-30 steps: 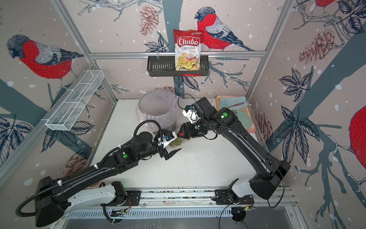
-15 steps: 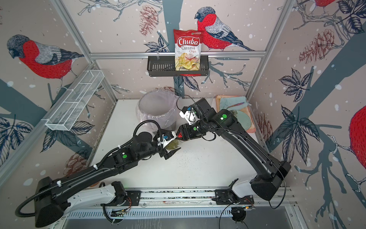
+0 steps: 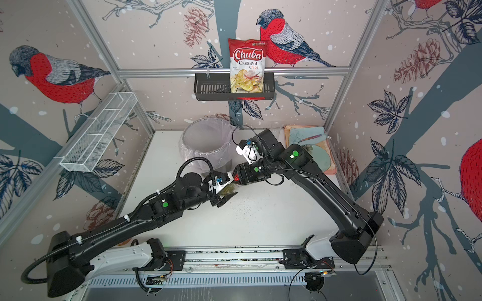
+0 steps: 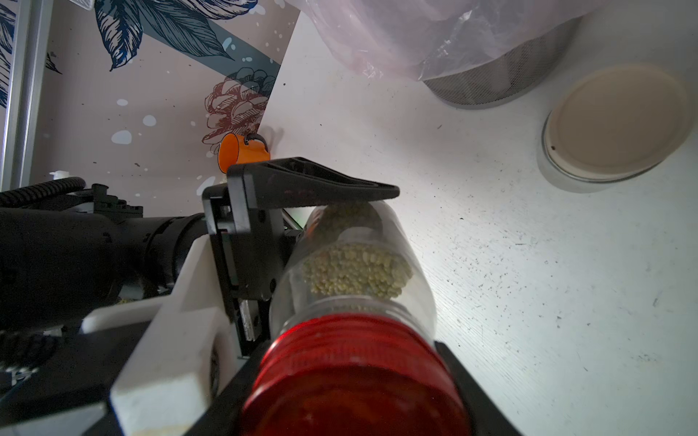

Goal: Empty moldy mung beans from jars
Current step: Pick up the jar from the center of the board.

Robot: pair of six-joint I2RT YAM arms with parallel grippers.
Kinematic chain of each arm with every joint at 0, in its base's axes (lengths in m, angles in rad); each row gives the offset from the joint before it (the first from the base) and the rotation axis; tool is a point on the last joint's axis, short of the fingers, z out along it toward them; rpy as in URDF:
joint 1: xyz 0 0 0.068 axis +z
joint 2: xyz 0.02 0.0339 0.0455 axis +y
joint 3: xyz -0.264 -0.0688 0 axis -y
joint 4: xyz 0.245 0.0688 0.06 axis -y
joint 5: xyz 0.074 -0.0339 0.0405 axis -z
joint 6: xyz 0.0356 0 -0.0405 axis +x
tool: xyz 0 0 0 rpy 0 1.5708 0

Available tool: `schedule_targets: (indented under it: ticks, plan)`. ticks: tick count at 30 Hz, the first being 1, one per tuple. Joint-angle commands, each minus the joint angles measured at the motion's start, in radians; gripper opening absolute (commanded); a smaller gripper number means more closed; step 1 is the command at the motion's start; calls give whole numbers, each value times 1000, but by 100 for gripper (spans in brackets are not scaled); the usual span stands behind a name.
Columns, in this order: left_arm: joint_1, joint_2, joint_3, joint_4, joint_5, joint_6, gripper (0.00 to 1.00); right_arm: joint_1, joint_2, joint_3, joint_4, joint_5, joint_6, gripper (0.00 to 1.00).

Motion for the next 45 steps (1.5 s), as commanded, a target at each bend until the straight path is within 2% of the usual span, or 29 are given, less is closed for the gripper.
schedule_targets:
  ticks: [1,2,8,11,15,19,24,28,30,36,45]
  plan:
    - [1,-5,13,25,-12,14,67,4,-2,1,10,-6,-3,44]
    - [0,-4,16,21,-12,15,62,4,-1,2,9,-4,-2,44]
    - [1,-18,9,27,9,15,52,3,2,-5,8,12,-3,46]
    - [1,-29,1,32,7,15,53,2,0,-7,9,15,-2,47]
    - [0,-37,-5,39,10,13,63,-9,-4,-12,11,20,1,48]
    - [0,-37,-2,34,18,16,61,-14,-6,-14,16,15,6,53]
    - [1,-36,-1,30,20,16,59,-12,-11,-24,54,-8,28,66]
    - [0,-34,-1,31,18,16,60,-11,-12,-32,76,-20,35,70]
    - [0,-38,-1,33,20,16,61,-11,-13,-37,77,-16,35,70]
    - [1,-60,-5,45,18,15,61,-27,-26,-87,99,-39,31,60]
    - [1,-98,-7,54,32,8,61,-76,-67,-159,157,-110,37,56]
